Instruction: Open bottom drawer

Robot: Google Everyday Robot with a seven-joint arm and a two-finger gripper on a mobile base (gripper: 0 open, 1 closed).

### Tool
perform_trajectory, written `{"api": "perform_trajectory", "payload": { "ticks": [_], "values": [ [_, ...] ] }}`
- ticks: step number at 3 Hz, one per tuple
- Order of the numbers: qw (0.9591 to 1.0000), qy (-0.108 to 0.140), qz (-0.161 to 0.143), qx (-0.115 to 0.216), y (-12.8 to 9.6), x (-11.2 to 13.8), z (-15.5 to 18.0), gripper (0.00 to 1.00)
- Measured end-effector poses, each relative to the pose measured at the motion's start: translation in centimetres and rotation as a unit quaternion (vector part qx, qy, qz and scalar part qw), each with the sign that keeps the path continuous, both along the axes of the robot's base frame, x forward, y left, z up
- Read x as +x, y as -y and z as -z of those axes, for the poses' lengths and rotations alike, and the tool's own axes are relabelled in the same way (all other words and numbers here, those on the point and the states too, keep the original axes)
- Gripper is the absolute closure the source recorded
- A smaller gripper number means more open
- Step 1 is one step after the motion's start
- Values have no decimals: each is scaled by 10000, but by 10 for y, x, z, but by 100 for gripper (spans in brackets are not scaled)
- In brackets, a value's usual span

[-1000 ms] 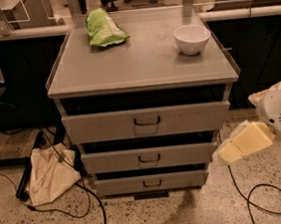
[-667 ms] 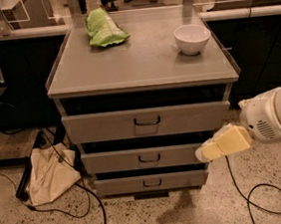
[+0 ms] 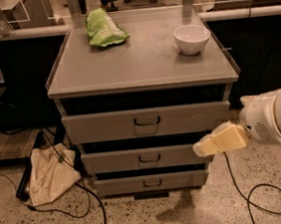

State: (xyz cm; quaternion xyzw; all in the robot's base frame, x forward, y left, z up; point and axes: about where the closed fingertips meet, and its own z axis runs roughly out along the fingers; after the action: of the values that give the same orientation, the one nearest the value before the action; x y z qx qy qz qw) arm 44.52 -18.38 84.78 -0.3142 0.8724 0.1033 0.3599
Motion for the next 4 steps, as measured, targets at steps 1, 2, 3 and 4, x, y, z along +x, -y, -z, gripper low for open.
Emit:
{"api": "perform_trajectory", "payload": {
  "ticks": [1, 2, 3, 4],
  "values": [
    [9990, 223, 142, 362, -15, -11, 43, 0],
    [9964, 421, 363, 647, -24, 0, 87, 0],
    [9904, 816, 790, 785, -20, 31, 117, 0],
    [9853, 1031, 1095, 812, -8, 46, 128, 0]
  ]
}}
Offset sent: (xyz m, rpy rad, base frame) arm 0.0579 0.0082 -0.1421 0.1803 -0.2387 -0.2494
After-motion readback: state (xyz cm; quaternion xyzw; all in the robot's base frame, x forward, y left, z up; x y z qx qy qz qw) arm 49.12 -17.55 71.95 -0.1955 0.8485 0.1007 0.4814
